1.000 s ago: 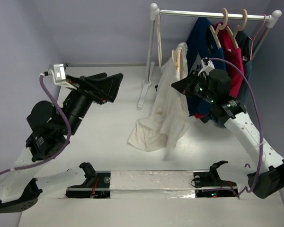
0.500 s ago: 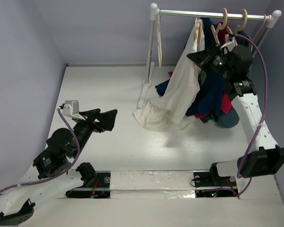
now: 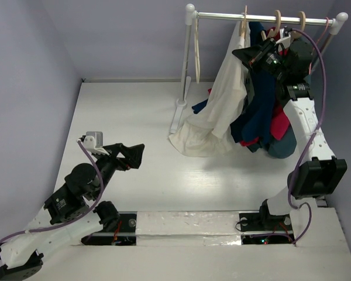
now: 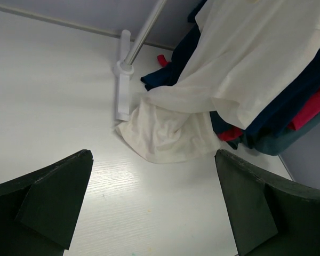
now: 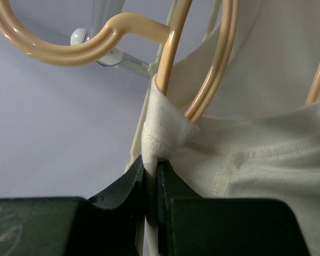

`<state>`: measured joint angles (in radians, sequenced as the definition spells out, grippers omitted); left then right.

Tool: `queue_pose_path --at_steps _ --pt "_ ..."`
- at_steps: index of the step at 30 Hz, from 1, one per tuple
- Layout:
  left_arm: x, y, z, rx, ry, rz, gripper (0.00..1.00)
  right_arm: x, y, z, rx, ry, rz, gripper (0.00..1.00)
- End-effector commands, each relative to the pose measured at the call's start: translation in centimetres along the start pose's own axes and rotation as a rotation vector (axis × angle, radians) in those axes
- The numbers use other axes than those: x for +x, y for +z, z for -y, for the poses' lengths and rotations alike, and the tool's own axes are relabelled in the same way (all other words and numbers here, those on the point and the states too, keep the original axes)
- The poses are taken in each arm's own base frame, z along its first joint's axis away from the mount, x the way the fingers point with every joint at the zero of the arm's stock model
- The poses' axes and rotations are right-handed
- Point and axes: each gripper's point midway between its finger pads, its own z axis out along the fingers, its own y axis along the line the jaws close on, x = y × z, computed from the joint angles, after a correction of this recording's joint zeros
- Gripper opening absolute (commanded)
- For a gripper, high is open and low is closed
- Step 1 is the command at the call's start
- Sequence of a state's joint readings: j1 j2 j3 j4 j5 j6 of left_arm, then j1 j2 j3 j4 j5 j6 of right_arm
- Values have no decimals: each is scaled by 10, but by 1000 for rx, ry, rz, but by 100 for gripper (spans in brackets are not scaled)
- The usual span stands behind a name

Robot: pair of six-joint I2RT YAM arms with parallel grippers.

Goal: Place the t-shirt on the hanger
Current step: Place the hanger at the clothesline.

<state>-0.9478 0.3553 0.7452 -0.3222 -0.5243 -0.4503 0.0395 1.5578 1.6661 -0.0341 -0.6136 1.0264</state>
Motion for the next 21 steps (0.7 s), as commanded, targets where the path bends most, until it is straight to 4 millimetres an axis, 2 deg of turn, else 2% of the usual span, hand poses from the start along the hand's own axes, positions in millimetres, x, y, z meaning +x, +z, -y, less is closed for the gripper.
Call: queue_pose_path --at_steps 1,6,11,18,20,21 --pt "1 5 6 13 10 -7 99 -31 -10 -80 -235 -156 75 0" --pt "2 7 6 5 18 -13 99 -27 8 -50 -204 -98 49 0" --pt "0 5 4 -1 10 -2 99 -18 14 -23 -166 -83 34 0" --pt "0 5 3 -5 6 -3 99 -10 9 -10 -121 -85 34 0" --pt "-1 4 2 -5 3 3 99 -8 3 -15 -123 -101 40 9" --pt "-1 4 2 -7 3 4 99 -7 0 -15 -119 -103 41 22"
